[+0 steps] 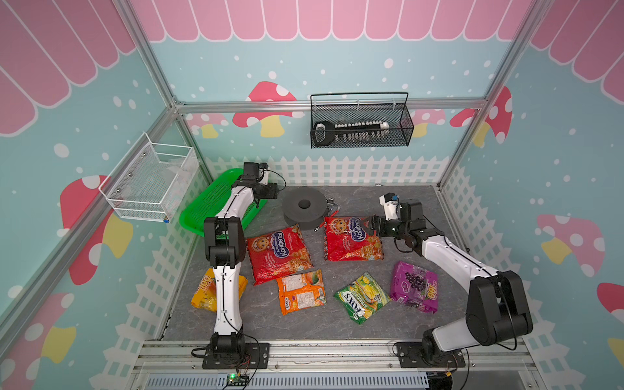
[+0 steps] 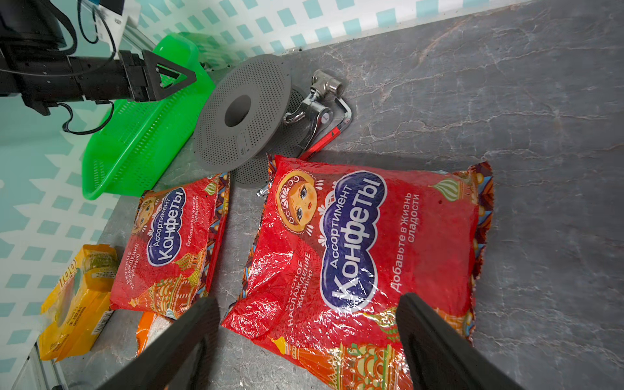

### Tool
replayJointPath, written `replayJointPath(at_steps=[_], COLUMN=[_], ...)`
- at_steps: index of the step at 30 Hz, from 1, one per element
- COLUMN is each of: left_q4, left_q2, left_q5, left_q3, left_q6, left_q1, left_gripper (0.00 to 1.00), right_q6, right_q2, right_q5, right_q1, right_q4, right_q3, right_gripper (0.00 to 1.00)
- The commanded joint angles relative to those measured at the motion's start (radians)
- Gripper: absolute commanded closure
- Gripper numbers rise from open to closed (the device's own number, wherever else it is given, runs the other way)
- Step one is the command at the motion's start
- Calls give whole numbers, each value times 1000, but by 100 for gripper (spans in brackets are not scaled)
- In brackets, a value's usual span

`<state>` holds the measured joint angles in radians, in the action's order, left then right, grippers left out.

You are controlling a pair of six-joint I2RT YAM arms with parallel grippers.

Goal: Put the candies in the basket
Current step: Adjust the basket at the center of the board.

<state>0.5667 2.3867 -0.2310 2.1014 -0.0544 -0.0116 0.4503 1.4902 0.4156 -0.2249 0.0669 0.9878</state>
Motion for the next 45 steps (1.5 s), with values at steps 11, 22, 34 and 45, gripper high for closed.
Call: replayJointPath(at_steps=[11,22,34,45], left_q4=[83,80,80,65], left_q2=[-85,-228,-378,-493], left_q5=[-29,-98,-200,-191], left_q3=[-108,-370,-552,-656], left_q6=[-244,-401,-598,-627], left_q1=[63,161,165,165], left_gripper=[63,72,72,61], right_q6=[25,37,53,134], right_q2=[52,88,139,331], right_q5=[-11,61,50,64], right_q1=[-13,-27,-118,-247], right_q4=[83,109,105,66], right_q3=[89,194,259,449], right_gripper=[13,14,15,15])
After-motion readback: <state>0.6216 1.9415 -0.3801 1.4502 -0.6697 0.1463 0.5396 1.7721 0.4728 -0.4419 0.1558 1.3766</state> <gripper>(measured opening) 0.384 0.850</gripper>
